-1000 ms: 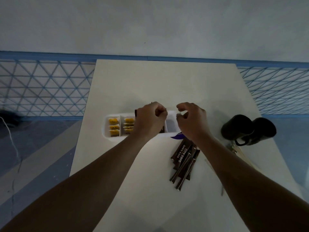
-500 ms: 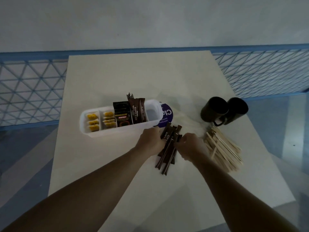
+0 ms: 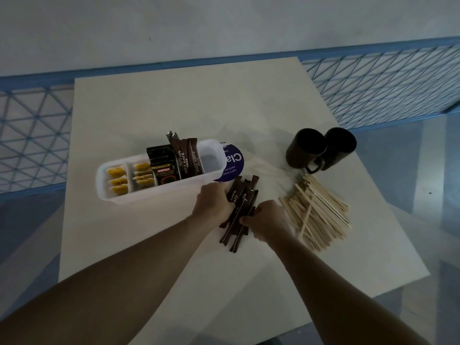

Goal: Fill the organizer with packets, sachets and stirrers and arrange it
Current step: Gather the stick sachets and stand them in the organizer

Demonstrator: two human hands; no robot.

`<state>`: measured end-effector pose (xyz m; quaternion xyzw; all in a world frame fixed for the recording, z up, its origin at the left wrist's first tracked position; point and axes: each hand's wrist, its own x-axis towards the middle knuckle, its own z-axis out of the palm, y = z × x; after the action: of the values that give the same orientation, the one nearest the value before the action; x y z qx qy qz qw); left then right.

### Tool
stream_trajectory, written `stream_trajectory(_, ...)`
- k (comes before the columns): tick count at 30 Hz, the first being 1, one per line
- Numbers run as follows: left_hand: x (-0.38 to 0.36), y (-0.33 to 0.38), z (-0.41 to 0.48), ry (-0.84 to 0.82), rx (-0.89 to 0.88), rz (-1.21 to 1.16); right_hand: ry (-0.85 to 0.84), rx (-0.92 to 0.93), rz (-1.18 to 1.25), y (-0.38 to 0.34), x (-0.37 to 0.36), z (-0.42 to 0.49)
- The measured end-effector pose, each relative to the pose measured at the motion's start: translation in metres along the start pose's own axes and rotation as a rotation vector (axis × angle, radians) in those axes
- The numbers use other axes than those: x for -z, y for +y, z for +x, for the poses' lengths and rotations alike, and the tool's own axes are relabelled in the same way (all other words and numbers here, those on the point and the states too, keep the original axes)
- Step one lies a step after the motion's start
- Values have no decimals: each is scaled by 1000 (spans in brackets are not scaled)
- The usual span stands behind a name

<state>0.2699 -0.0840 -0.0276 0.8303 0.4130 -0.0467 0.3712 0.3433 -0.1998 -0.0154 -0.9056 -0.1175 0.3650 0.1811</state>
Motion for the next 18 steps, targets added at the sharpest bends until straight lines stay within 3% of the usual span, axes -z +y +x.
stream_trajectory(10,11,-9,-12,-132,12,152,-80,-26,144,-1,18,6)
stream_trajectory(18,15,-14,-25,-209,40,167,136,76,183,-1,28,12)
